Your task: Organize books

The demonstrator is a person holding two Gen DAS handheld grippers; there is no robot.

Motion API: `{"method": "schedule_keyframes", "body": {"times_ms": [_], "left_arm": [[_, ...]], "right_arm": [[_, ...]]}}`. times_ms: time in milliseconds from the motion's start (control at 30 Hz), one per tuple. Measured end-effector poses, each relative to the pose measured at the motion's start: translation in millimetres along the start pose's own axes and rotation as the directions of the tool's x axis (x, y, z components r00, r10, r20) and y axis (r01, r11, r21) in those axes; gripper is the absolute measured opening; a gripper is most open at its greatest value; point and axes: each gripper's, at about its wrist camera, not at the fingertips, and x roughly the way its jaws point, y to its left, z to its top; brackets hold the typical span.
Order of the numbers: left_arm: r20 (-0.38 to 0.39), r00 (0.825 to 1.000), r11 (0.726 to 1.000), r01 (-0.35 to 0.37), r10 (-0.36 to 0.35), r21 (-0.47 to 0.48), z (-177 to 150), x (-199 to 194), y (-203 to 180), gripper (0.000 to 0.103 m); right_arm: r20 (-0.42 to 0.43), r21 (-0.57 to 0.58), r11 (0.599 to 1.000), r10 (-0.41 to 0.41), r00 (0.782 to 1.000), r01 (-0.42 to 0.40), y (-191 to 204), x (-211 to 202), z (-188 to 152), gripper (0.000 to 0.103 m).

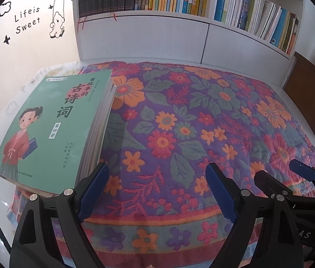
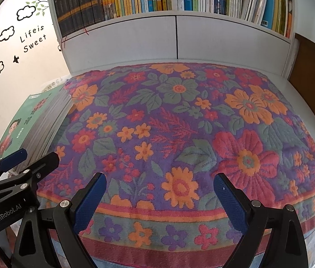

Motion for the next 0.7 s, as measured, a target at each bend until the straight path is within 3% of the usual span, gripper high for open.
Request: {"method": "schedule_keyframes", "body": {"times_ms": [700], "left_arm": [[-0.021, 1.000, 1.000, -0.004, 0.004, 0.003, -2.5, 6.1, -1.5, 0.087]], "right_arm": [[-0.024, 0.014, 1.000, -0.009, 1.000, 0.009, -2.1, 5.3, -1.8, 0.096]]}}
